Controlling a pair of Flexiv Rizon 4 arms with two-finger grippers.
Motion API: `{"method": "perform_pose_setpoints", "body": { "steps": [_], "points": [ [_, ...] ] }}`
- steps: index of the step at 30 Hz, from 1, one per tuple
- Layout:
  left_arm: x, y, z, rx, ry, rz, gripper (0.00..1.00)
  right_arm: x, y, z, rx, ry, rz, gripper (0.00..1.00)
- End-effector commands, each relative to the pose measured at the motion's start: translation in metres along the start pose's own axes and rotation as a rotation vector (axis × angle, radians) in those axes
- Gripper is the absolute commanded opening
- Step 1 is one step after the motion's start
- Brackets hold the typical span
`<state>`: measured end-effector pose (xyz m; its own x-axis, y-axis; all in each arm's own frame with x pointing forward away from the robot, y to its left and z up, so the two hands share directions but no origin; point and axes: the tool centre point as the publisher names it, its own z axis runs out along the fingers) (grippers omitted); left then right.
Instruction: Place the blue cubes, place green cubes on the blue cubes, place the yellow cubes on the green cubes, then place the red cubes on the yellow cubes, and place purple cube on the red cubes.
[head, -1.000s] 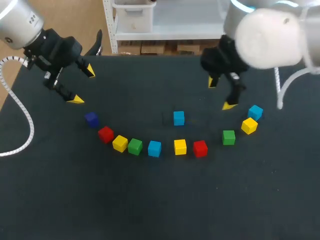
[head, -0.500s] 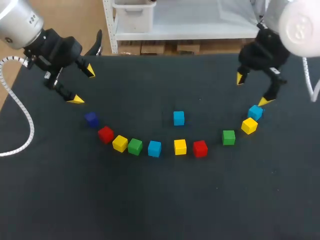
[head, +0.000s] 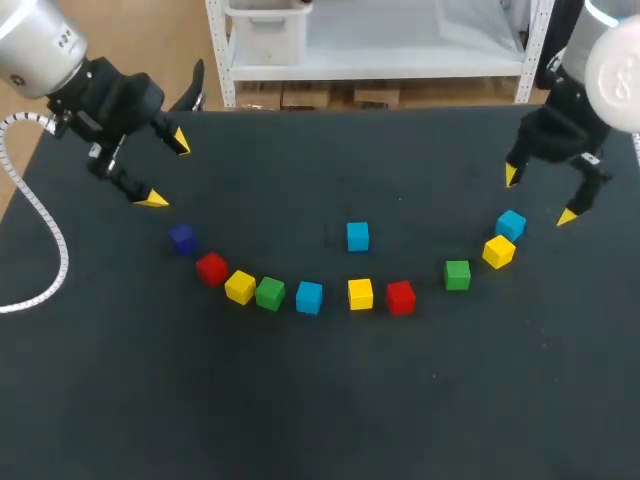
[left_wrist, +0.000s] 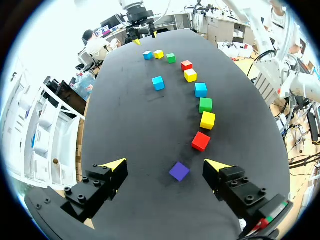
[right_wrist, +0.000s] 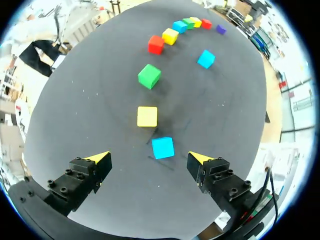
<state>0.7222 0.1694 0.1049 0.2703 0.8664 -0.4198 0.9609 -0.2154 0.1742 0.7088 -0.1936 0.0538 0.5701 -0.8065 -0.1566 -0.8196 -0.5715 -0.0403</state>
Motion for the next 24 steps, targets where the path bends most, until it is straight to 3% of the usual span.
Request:
{"method": "perform_pose_setpoints", "body": {
  "steps": [1, 11, 24],
  "points": [
    [0.0, 0.0, 0.0, 0.0, 0.0, 0.001, 1.0, 0.013, -0.009, 0.017, -0.013, -0.019, -0.026, 1.0],
    [0.0, 0.0, 0.0, 0.0, 0.0, 0.001, 1.0, 0.024, -0.021, 0.032, -0.019, -0.034, -0.116, 1.0],
    [0.0, 0.0, 0.0, 0.0, 0.0, 0.001, 1.0, 0.018, -0.026, 0.039, -0.027, -0.047, -0.155, 1.0]
  ]
}}
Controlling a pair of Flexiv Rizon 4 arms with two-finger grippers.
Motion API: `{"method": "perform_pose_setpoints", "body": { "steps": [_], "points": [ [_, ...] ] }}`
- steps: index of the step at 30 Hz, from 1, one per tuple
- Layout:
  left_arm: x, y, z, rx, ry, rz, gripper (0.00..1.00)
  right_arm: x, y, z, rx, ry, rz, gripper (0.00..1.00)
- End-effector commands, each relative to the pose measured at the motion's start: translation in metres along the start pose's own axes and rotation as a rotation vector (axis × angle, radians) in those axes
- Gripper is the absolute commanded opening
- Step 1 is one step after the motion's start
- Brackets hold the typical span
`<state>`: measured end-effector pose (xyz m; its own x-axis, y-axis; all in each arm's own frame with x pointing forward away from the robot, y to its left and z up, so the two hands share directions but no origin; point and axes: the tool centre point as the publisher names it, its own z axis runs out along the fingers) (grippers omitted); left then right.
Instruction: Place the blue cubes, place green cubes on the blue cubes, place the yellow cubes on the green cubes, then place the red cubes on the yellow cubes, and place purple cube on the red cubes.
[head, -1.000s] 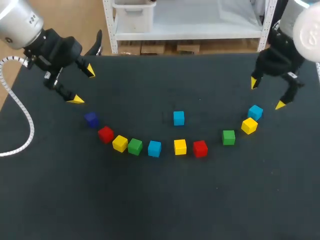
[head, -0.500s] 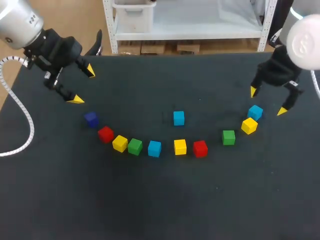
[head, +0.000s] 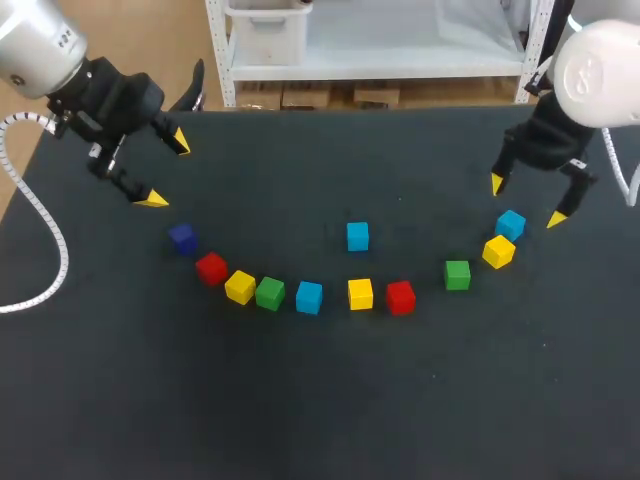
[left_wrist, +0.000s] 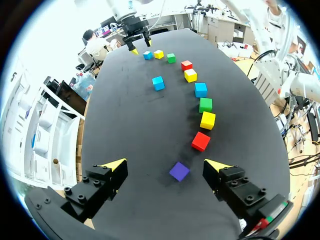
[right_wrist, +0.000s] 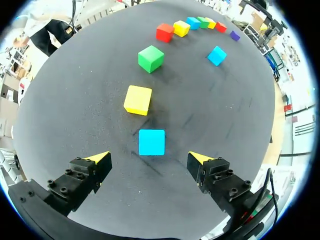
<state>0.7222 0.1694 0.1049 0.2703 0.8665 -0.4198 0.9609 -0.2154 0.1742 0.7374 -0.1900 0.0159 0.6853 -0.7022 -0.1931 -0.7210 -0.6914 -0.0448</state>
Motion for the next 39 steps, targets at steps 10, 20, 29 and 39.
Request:
{"method": "perform_pose_setpoints", "body": {
  "steps": [10, 20, 29, 39],
  "points": [
    [0.0, 0.0, 0.0, 0.0, 0.0, 0.001, 1.0, -0.01, -0.002, 0.013, -0.02, 0.01, 0.01, 0.92],
    [0.0, 0.0, 0.0, 0.0, 0.0, 0.001, 1.0, -0.012, -0.005, 0.021, -0.03, 0.026, 0.016, 0.81],
    [0.0, 0.0, 0.0, 0.0, 0.0, 0.001, 1.0, -0.007, -0.004, 0.022, -0.031, 0.04, 0.053, 0.49],
    [0.0, 0.0, 0.0, 0.0, 0.0, 0.001, 1.0, -0.007, -0.001, 0.024, -0.042, 0.044, 0.079, 0.0]
  ]
}}
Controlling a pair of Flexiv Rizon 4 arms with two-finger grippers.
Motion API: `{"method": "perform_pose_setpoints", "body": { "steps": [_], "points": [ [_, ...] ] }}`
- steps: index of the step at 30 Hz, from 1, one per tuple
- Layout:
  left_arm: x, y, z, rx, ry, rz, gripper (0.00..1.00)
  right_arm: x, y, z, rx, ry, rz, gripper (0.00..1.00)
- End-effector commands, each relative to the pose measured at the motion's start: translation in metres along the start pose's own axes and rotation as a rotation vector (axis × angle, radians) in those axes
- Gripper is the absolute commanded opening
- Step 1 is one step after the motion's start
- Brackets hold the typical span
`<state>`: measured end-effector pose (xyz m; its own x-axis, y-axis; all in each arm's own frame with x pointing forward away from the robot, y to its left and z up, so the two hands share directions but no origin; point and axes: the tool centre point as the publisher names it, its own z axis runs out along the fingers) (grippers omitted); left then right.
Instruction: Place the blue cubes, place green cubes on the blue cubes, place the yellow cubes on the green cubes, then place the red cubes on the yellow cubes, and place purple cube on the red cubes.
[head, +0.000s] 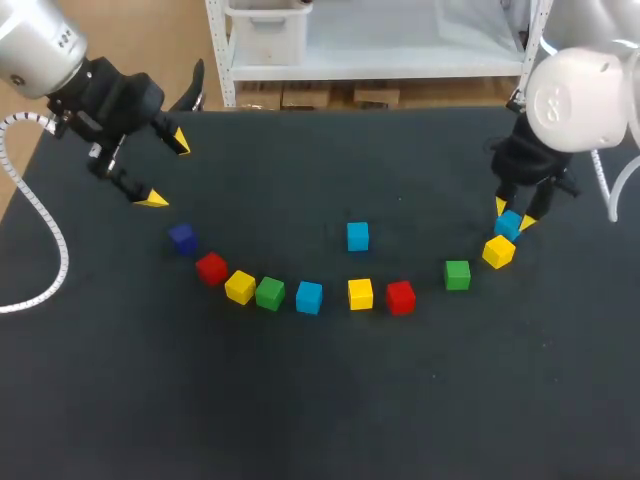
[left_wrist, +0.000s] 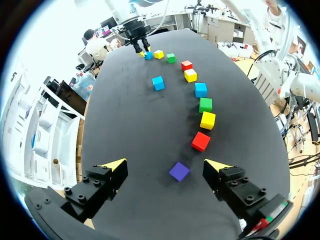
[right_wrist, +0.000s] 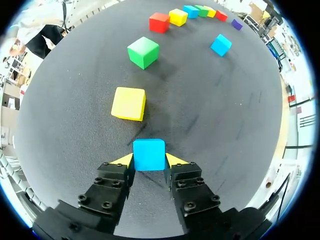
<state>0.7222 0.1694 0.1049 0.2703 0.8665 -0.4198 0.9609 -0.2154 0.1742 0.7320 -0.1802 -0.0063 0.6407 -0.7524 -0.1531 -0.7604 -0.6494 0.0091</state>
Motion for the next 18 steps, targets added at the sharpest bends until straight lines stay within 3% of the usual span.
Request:
{"method": "perform_pose_setpoints", "body": {
  "steps": [1, 5, 10, 14, 18],
  "points": [
    [0.0, 0.0, 0.0, 0.0, 0.0, 0.001, 1.0, 0.0, 0.001, 0.0, 0.001, 0.001, 0.019, 0.0],
    [0.0, 0.0, 0.0, 0.0, 0.0, 0.001, 1.0, 0.001, 0.0, -0.004, 0.005, -0.015, 0.09, 0.0],
    [0.0, 0.0, 0.0, 0.0, 0.0, 0.001, 1.0, 0.006, -0.006, -0.013, 0.051, -0.043, 0.349, 0.0],
    [0.0, 0.0, 0.0, 0.0, 0.0, 0.001, 1.0, -0.002, -0.013, -0.018, 0.106, -0.037, 0.542, 0.0],
    [0.0, 0.0, 0.0, 0.0, 0.0, 0.001, 1.0, -0.016, -0.024, -0.022, 0.144, -0.037, 0.647, 0.0]
  ]
}}
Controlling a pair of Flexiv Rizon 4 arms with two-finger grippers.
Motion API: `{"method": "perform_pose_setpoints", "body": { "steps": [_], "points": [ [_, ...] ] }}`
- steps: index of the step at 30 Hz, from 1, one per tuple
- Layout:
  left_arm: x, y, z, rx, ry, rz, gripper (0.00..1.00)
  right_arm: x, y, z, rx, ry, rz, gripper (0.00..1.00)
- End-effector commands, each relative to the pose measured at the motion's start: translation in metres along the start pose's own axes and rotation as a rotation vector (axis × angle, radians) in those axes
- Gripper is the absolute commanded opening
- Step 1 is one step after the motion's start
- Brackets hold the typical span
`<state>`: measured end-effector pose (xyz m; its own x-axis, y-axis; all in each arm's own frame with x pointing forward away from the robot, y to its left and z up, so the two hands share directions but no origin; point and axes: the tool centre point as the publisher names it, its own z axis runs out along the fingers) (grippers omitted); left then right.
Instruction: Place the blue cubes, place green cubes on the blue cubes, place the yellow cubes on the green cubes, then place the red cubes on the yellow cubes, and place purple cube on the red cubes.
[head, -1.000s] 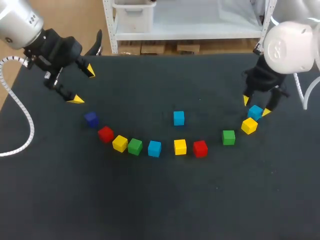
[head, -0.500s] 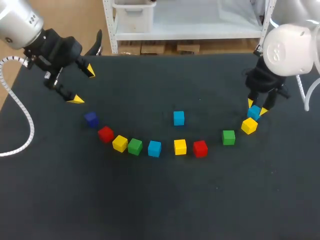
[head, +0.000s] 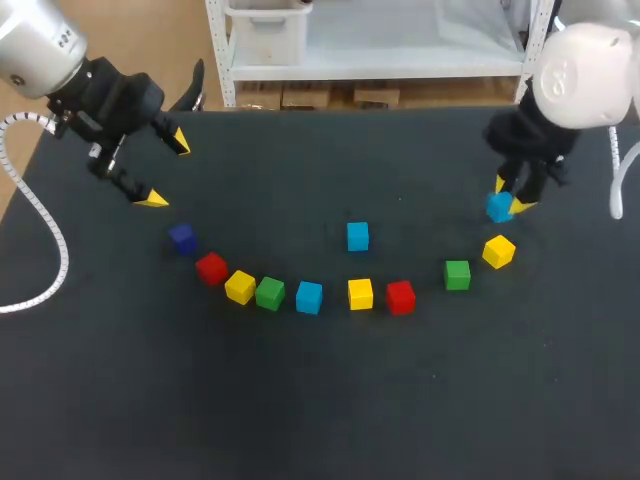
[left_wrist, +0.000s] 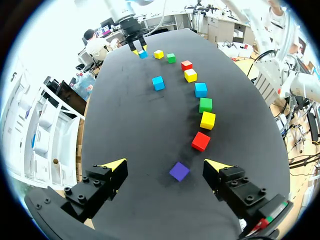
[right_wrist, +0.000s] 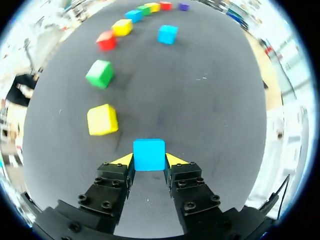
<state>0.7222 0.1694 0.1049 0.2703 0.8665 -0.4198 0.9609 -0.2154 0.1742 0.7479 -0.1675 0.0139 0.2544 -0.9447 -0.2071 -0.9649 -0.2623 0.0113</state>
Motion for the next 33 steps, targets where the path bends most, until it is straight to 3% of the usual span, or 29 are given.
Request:
{"method": "perform_pose_setpoints", "body": {
  "steps": [1, 7, 14, 33],
  "points": [
    [0.0, 0.0, 0.0, 0.0, 0.0, 0.001, 1.0, -0.019, 0.001, -0.001, 0.086, 0.027, 0.237, 0.0],
    [0.0, 0.0, 0.0, 0.0, 0.0, 0.001, 1.0, -0.048, -0.003, 0.002, 0.111, 0.043, 0.358, 0.0],
    [0.0, 0.0, 0.0, 0.0, 0.0, 0.001, 1.0, -0.07, -0.003, 0.008, 0.093, 0.051, 0.408, 0.0],
    [0.0, 0.0, 0.0, 0.0, 0.0, 0.001, 1.0, -0.123, -0.008, 0.022, 0.081, 0.048, 0.404, 0.0]
  ]
}}
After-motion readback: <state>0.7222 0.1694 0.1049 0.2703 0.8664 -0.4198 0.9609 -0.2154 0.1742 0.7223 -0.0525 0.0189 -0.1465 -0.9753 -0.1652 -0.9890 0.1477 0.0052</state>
